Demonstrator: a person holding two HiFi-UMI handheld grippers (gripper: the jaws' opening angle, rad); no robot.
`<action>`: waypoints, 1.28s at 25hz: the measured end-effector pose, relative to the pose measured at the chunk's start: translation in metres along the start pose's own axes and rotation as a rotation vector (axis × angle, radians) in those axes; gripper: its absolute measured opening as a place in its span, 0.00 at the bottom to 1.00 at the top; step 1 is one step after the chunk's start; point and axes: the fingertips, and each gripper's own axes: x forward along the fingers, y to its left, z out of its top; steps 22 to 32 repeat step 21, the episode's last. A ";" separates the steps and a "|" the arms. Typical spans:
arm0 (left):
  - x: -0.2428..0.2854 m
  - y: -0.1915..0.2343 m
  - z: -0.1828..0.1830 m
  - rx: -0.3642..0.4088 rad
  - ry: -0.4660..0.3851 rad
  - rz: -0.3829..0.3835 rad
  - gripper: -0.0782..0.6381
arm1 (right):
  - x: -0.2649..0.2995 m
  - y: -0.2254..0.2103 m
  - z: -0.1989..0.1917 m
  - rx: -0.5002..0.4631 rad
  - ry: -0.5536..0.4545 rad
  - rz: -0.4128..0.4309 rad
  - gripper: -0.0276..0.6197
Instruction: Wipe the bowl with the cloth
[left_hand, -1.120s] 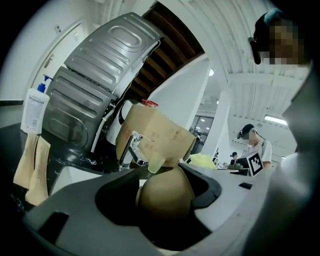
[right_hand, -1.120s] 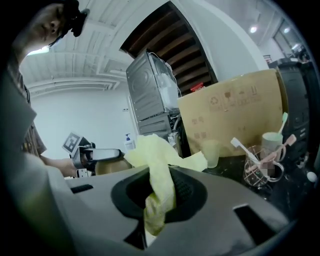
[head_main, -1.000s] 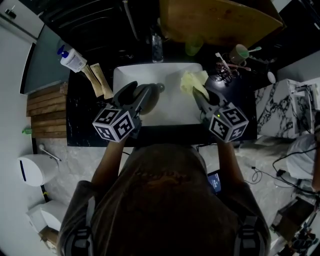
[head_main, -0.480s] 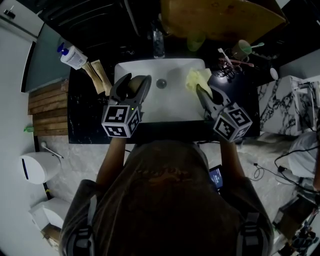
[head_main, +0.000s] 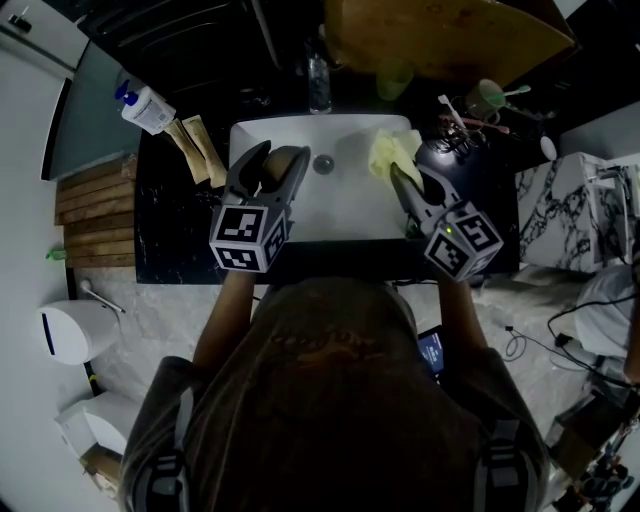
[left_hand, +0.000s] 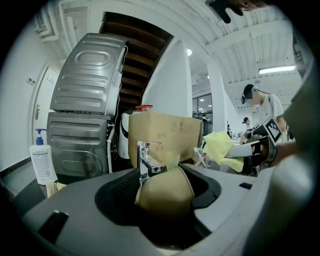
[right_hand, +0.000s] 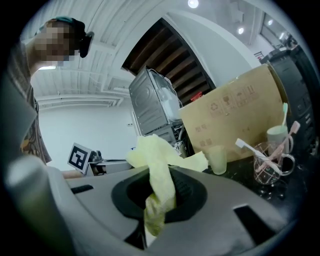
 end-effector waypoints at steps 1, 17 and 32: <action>0.000 -0.001 -0.001 0.003 0.003 -0.002 0.45 | 0.000 0.000 0.000 0.000 -0.002 -0.001 0.09; 0.005 -0.019 -0.006 0.017 0.029 -0.033 0.45 | 0.007 0.009 0.002 -0.002 0.046 0.073 0.09; 0.010 -0.021 -0.006 0.020 0.027 -0.032 0.45 | 0.018 0.008 0.009 -0.011 0.036 0.095 0.09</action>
